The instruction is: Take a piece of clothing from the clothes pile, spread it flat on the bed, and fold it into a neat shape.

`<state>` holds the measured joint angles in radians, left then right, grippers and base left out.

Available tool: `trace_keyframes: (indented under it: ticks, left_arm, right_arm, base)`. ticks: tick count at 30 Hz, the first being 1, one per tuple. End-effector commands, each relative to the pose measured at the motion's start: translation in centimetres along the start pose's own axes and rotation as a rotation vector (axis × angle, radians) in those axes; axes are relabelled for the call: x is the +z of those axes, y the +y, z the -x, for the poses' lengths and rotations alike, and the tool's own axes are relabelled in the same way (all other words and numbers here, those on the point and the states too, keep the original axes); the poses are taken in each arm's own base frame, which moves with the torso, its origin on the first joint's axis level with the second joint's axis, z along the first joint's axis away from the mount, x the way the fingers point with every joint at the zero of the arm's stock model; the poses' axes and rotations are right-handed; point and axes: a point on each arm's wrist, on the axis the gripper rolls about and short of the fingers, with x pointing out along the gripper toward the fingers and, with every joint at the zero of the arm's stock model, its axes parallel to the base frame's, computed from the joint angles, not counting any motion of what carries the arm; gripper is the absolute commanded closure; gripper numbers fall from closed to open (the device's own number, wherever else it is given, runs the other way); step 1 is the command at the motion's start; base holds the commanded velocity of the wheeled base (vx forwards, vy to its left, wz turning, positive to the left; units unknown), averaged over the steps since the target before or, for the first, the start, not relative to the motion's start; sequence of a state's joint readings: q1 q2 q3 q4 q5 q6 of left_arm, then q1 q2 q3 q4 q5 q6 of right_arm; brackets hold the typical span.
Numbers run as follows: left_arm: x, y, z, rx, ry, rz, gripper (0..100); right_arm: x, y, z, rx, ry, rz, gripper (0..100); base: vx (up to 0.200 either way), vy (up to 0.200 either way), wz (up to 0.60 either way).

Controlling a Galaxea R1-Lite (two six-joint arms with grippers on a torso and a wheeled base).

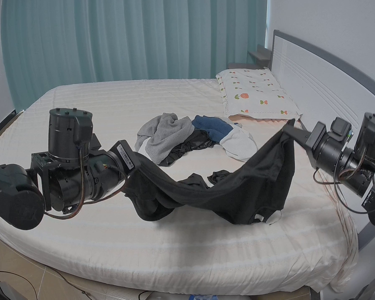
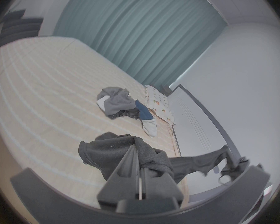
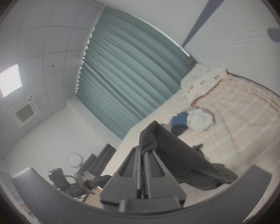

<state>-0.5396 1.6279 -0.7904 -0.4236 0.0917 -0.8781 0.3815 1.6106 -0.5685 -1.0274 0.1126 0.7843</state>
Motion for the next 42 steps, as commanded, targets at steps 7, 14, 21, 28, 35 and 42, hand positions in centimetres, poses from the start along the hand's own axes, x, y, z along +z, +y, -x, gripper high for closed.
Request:
trace_keyframes:
  ticks: [7, 14, 21, 28, 35, 42]
  left_arm:
    - [-1.3, 4.4, -1.4, 0.029, 0.040, 0.079, 100]
    - [-2.5, 5.4, -1.6, 0.061, 0.081, 0.077, 100]
    - [-2.7, 5.6, -1.4, 0.060, 0.091, 0.111, 100]
    - [-2.4, 5.1, -1.4, 0.005, 0.119, 0.218, 100]
    - [-2.2, 5.1, -1.0, -0.003, 0.116, 0.233, 100]
    - [-2.1, 5.1, -0.9, -0.007, 0.111, 0.234, 100]
  right_arm:
    - [-2.8, -3.3, -0.3, -0.138, 0.097, -0.038, 100]
    - [-3.2, -3.9, 0.2, -0.166, 0.109, -0.077, 100]
    - [-3.2, -4.4, 0.5, -0.187, 0.109, -0.085, 100]
    - [-3.4, -4.6, 0.8, -0.215, 0.098, -0.082, 100]
    - [-3.6, -4.8, 0.7, -0.224, 0.102, -0.082, 100]
    - [-3.4, -4.8, 0.6, -0.243, 0.078, -0.079, 100]
  base:
    - [0.000, 0.000, 0.00]
    - [-0.143, 0.000, 0.00]
    - [-0.029, 0.000, 0.00]
    - [0.000, 0.000, 0.00]
    - [0.000, 0.143, 0.00]
    - [0.000, 0.200, 0.00]
